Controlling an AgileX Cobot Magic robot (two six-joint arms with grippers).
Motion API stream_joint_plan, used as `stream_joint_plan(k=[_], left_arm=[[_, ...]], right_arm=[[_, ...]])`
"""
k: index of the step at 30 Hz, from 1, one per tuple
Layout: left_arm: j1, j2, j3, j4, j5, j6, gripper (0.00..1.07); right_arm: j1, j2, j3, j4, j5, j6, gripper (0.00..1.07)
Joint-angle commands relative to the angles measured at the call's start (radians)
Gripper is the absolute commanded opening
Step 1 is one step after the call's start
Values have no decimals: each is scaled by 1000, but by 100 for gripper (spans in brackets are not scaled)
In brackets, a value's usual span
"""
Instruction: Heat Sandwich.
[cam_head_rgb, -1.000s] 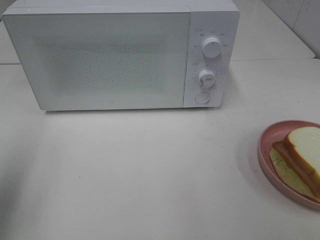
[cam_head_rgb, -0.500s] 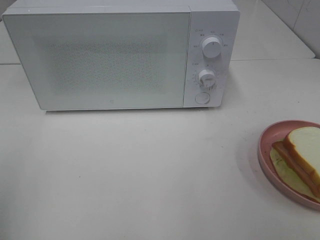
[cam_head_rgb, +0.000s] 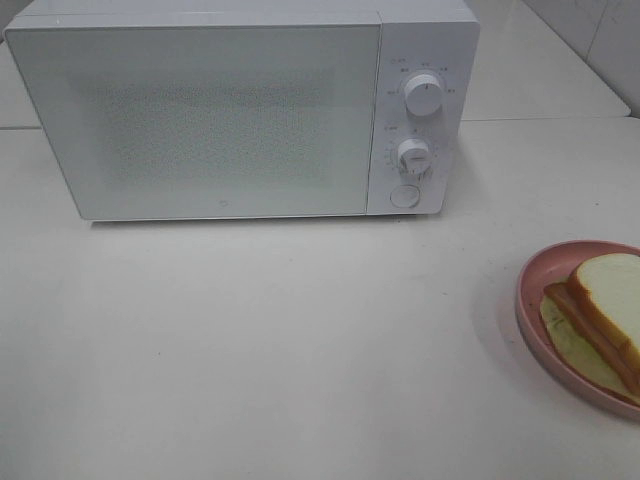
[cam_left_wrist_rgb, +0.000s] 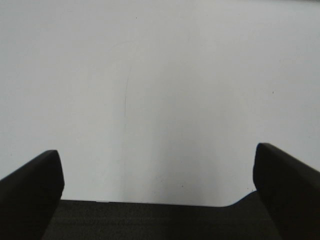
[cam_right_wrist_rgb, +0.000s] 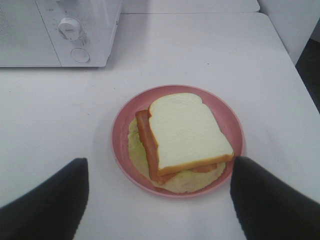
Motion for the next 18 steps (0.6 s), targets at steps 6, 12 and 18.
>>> stream_joint_plan(k=[6,12,18], left_arm=[[32,-233,3,-11,-3,-3,98],[65,-345,3,-12,-4,-3,98],[65,-342,3,-12,-3,-3,98]], right_arm=[[-8,-27,1,3,-14,-10,75],[-8,-27,1,3,-14,-10,75],[-8,-27,1,3,-14,-9,75]])
